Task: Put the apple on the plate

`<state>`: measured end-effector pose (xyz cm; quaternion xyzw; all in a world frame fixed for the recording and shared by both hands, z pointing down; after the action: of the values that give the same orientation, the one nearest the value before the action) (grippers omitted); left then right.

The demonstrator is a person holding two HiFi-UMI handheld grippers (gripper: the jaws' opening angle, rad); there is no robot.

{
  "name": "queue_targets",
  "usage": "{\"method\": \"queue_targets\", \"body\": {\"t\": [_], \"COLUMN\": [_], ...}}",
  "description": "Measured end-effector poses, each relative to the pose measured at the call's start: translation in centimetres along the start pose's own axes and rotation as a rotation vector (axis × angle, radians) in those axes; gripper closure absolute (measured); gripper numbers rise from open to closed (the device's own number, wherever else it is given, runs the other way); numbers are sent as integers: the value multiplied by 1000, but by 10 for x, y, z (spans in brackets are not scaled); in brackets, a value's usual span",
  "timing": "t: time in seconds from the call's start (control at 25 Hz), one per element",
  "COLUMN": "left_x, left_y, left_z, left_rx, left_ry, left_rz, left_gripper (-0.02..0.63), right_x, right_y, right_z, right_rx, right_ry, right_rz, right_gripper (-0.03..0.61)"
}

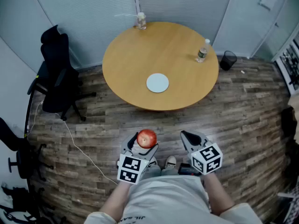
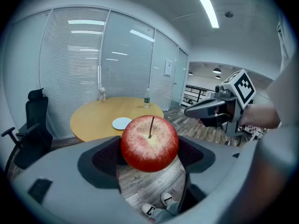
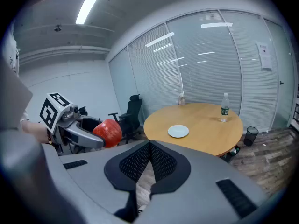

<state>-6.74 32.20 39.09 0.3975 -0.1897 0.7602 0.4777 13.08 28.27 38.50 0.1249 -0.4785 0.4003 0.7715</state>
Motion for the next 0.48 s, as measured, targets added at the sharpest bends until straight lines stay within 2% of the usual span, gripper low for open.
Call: {"method": "queue_targets", "body": {"t": [0.48], "left_x": [-11], "left_y": [9], "left_z": [5], "left_rx": [0], "left_ry": [-34], "left_rz": [-30], "left_gripper": [233], "right_x": [2], "right_y": [5], "right_z": [8], "right_rx": [-16], "right_ry": [23], "right_rz": [-17], "right_gripper": [549]}}
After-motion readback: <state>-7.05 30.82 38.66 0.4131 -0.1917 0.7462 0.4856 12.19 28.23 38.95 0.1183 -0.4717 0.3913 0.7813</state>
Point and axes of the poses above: the fingertips, and each gripper's own axes: z forward along the fingers, y to its left, x out of its underside, the point moved 6 cm from there along -z, backward along the fingers, and after that the axes turned 4 degrees about y, right-handed, at the moved point
